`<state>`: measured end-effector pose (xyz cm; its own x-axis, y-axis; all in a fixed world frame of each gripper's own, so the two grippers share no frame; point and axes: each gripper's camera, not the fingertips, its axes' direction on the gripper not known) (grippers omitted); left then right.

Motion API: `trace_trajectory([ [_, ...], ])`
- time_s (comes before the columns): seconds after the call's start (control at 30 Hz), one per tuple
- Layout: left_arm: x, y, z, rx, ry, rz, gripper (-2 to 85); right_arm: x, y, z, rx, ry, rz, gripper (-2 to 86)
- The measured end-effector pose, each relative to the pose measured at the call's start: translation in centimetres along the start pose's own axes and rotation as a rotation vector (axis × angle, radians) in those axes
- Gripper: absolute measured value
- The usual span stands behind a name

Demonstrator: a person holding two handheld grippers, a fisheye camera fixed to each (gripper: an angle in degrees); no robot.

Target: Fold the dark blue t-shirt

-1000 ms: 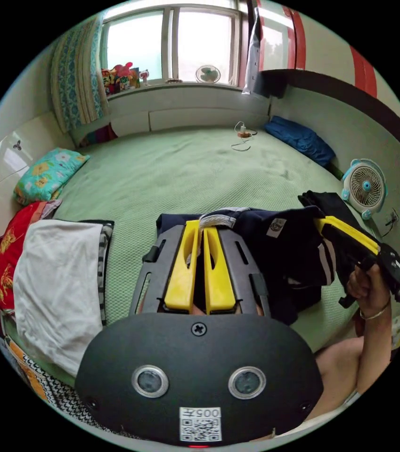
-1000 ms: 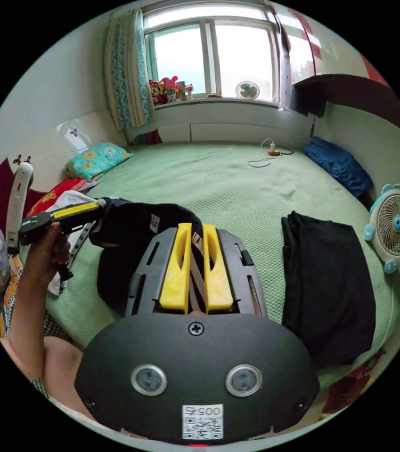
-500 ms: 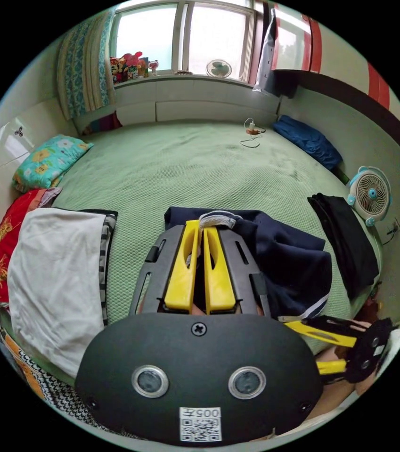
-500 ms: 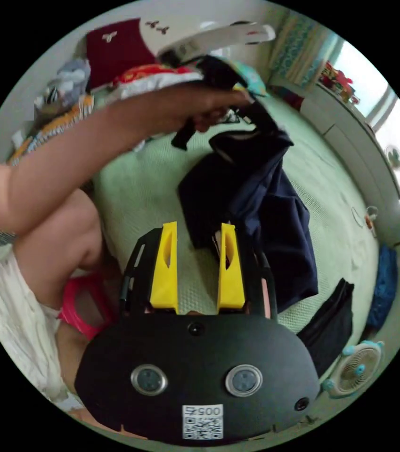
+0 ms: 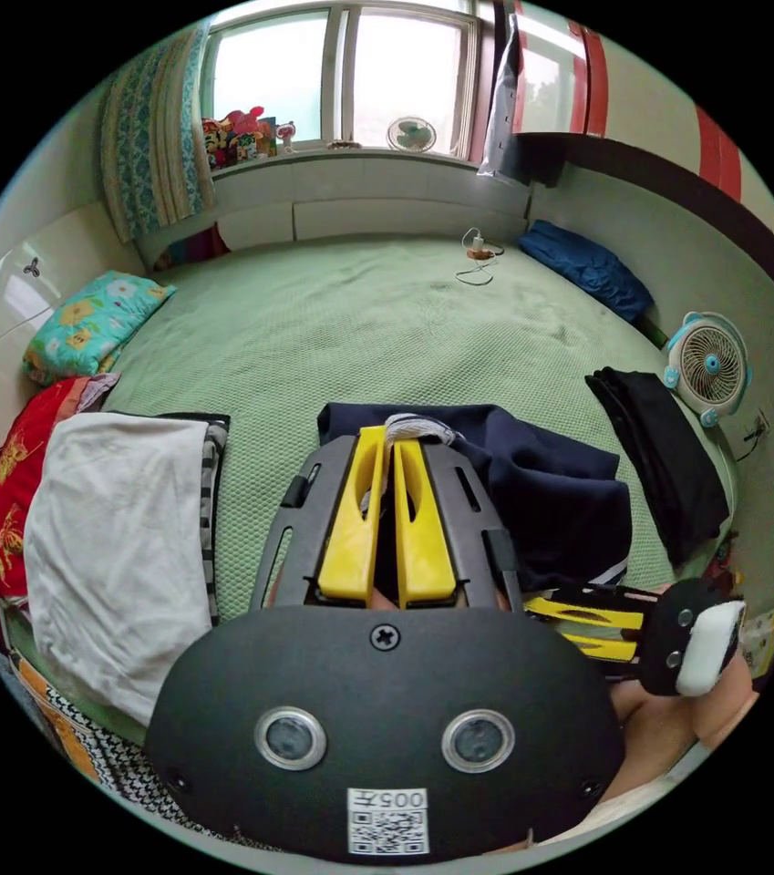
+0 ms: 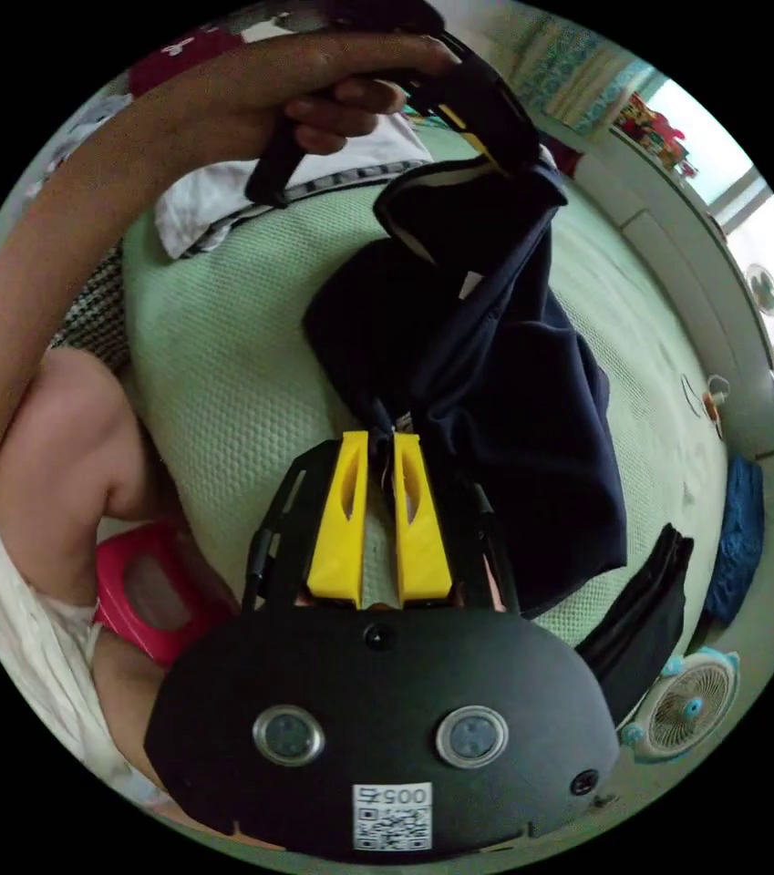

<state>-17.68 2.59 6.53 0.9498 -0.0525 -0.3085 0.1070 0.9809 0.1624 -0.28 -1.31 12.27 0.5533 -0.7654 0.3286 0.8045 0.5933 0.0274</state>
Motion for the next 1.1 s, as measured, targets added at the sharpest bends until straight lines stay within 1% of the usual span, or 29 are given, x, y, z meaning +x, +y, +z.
trace_trajectory([
  [0.07,0.0,0.1,-0.4,-0.01,0.004,0.024,0.4,0.6,0.4,-0.7,0.038,-0.069,-0.022,0.6],
  [0.2,-0.2,1.6,-1.1,-0.022,-0.003,-0.016,0.4,2.4,1.3,-2.2,0.111,-0.326,-0.058,0.3],
  [0.23,-0.2,2.5,-1.4,-0.022,-0.007,-0.015,0.4,2.5,1.4,-2.3,0.115,-0.352,-0.067,0.3],
  [0.33,-0.3,3.6,-2.0,-0.03,-0.003,-0.022,0.5,2.4,1.7,-2.2,0.063,-0.443,-0.141,0.3],
  [0.43,-0.4,4.0,-1.8,-0.076,0.1,-0.039,0.5,1.9,2.0,-2.1,0.016,-0.525,-0.204,0.3],
  [0.47,0.1,4.2,-1.9,-0.107,0.114,-0.007,0.5,1.7,2.2,-2.3,0.003,-0.572,-0.235,0.3],
  [0.53,1.0,4.6,-2.3,-0.127,0.076,0.037,0.5,1.2,2.6,-2.6,-0.032,-0.633,-0.282,0.3],
  [0.57,1.5,4.7,-2.5,-0.11,0.025,0.047,0.5,1.0,2.7,-2.6,-0.045,-0.623,-0.284,0.4],
  [0.67,1.8,4.8,-2.4,-0.105,-0.057,0.046,0.5,0.8,2.8,-2.9,-0.06,-0.511,-0.212,2.3],
  [0.73,1.4,4.8,-2.6,-0.093,-0.045,0.02,0.5,1.0,3.1,-4.1,-0.041,-0.501,-0.185,4.9],
  [0.83,0.1,4.6,-3.1,-0.064,0.009,-0.038,0.6,1.0,4.3,-7.4,0.105,-0.463,-0.168,7.8],
  [0.9,-0.9,4.5,-3.2,-0.041,0.046,-0.083,0.6,1.0,5.1,-9.7,0.243,-0.379,-0.126,9.6],
  [1.0,-1.9,4.1,-3.2,-0.029,0.067,-0.12,0.6,0.9,4.6,-10.6,0.296,-0.254,-0.044,11.1],
  [1.1,-2.5,3.5,-3.1,-0.015,0.046,-0.117,0.5,-0.3,3.5,-10.1,0.232,-0.137,-0.042,12.6],
])
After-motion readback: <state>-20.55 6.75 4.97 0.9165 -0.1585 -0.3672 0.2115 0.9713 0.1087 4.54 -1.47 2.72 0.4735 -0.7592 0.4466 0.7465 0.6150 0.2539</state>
